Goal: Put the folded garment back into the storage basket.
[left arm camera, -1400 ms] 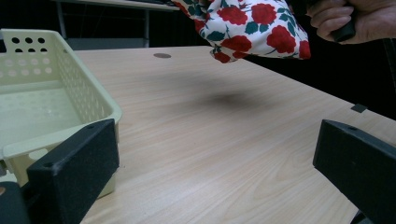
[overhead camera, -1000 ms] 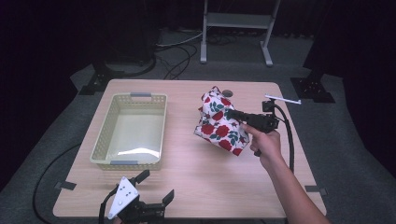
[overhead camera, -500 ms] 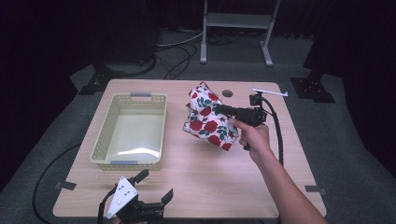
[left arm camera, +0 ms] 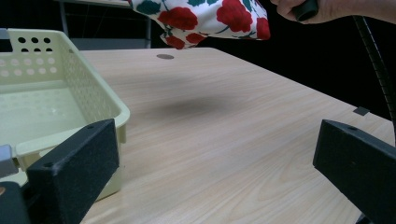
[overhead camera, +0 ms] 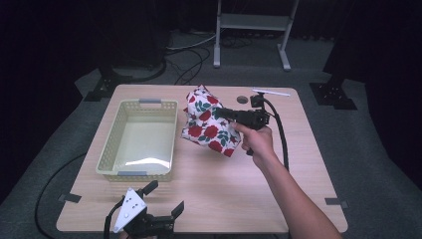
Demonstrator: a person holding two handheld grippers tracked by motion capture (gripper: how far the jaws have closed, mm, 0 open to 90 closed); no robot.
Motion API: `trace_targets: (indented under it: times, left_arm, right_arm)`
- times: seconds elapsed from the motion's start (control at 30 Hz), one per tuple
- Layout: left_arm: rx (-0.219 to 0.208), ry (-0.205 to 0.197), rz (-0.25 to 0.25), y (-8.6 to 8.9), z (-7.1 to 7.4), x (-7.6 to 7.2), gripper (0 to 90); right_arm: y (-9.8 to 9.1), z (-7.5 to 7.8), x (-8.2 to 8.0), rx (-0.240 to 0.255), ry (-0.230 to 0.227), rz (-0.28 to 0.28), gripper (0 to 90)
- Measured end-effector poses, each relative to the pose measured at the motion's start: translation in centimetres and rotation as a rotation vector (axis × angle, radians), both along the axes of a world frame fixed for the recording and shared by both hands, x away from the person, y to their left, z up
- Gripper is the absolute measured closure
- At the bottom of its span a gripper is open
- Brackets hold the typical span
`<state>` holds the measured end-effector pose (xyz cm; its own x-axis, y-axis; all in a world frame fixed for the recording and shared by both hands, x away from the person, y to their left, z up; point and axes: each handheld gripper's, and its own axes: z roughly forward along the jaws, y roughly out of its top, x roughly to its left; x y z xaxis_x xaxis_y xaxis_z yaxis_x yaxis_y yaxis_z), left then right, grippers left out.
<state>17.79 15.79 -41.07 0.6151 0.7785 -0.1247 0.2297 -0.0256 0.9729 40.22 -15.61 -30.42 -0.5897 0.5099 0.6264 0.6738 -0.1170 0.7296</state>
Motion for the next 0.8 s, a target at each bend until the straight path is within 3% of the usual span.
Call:
trace_targets:
  times: [0.8]
  left_arm:
    - [0.004, -0.005, 0.0, 0.1, 0.0, 0.1, 0.0]
  right_arm:
    - [5.5, 0.7, 1.3, -0.016, 0.006, 0.084, 77.5]
